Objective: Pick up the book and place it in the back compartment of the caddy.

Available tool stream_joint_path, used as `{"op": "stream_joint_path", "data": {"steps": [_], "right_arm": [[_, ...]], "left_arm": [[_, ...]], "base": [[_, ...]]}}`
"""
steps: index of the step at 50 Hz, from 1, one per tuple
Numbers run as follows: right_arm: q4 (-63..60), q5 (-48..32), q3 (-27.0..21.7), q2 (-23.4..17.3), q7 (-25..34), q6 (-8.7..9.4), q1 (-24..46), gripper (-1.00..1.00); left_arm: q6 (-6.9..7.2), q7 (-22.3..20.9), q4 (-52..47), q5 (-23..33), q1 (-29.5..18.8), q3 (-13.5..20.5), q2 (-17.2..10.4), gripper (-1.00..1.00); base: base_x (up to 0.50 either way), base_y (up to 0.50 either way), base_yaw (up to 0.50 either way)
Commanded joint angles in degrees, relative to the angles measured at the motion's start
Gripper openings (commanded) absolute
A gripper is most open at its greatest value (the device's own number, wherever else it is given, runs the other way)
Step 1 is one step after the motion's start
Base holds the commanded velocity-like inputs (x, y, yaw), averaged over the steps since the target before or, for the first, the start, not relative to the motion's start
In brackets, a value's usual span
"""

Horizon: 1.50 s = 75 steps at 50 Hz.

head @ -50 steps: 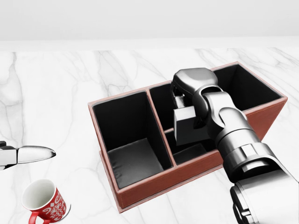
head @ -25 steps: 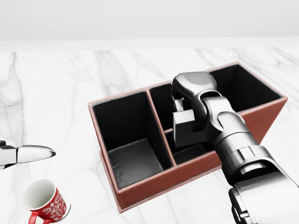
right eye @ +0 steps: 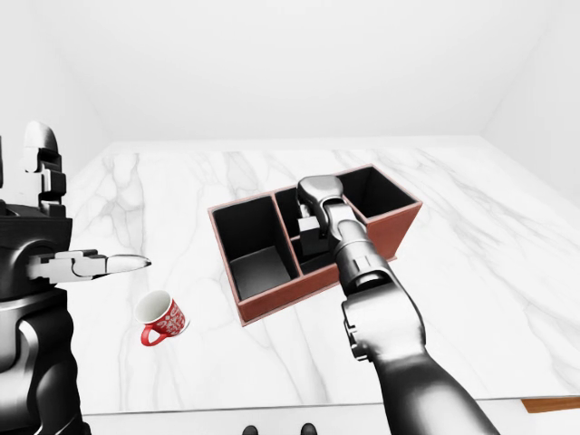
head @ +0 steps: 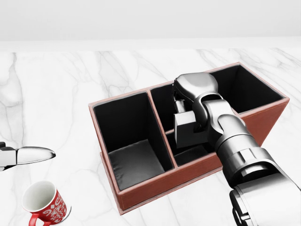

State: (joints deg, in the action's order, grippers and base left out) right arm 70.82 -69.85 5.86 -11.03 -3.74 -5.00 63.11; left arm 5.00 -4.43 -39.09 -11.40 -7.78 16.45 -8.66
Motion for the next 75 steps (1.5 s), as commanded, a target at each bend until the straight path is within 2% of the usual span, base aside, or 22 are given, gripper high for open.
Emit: {"op": "stream_joint_path", "data": {"steps": [1,5,6,7,8,32,44,53,63,66,70,72,73,75], "right_arm": [[-0.31,-0.22,-0.04,0.2,-2.92,0.0,0.5,-1.0],[-0.23,-0.25,-0.14,0.18,-2.83,0.0,0.71,-1.0],[-0.26,-0.14,-0.23,0.19,-2.48,0.0,0.71,-0.79],[-0.35,-0.18,-0.19,0.21,-2.22,0.0,0.61,0.75],[-0.34,-0.12,-0.24,0.26,-2.07,0.0,0.59,1.0],[-0.52,-1.07,0.02,0.25,-3.22,0.0,0.55,1.0],[-7.7,1.23,-1.1,0.13,1.3,0.0,-0.05,1.0],[-24.68,7.25,-3.62,0.28,10.19,0.0,-5.03,1.0],[-57.28,19.1,-6.17,3.24,27.51,0.0,-15.3,1.0],[-64.78,20.29,-5.74,3.33,30.37,0.0,-17.02,1.0],[-77.11,20.89,-5.41,4.39,34.84,4.37,-20.34,1.0],[-83.48,21.71,-5.54,5.33,37.36,8.62,-21.38,1.0],[-85.45,22.19,-5.52,5.54,37.98,10.0,-21.6,1.0],[-91.5,22.57,-5.72,6.11,39.9,10.0,-22.13,1.0]], "left_arm": [[0.0,-0.04,0.22,0.0,-0.01,-0.01,0.01,1.0],[0.0,0.04,-0.06,-0.15,-0.13,0.11,-0.05,1.0],[0.0,0.06,-0.17,-0.17,-0.1,0.1,-0.05,1.0],[0.0,0.07,-0.16,-0.17,-0.12,0.08,-0.06,1.0],[0.0,0.07,-0.07,-0.1,-0.03,0.02,-0.02,1.0],[0.0,0.15,0.49,-0.03,-0.26,0.04,-0.19,1.0],[0.0,0.21,0.4,-0.31,-0.53,0.33,-0.35,1.0],[0.0,0.49,-0.53,-1.21,-0.81,1.05,-0.67,1.0],[0.0,0.81,-1.81,-2.18,-0.98,1.58,-0.92,1.0],[0.0,0.92,-2.25,-2.48,-0.98,1.7,-1.0,1.0],[0.0,0.98,-2.63,-2.81,-0.95,1.82,-1.05,1.0],[0.0,1.05,-3.07,-3.15,-1.06,2.1,-1.15,1.0],[0.0,1.11,-3.26,-3.34,-1.18,2.25,-1.23,1.0],[0.0,1.29,-4.08,-4.05,-1.46,2.83,-1.43,1.0]], "base": [[0.0,0.0,0.0],[0.0,0.0,0.0],[0.0,0.0,0.0],[0.0,0.0,0.0],[0.0,0.0,0.0],[0.0,0.0,0.0],[0.0,0.0,0.0],[0.0,0.0,0.0],[0.0,0.0,0.0],[0.0,0.0,0.0],[0.0,0.0,0.0],[0.0,0.0,0.0],[0.0,0.0,0.0],[0.0,0.0,0.0]]}}
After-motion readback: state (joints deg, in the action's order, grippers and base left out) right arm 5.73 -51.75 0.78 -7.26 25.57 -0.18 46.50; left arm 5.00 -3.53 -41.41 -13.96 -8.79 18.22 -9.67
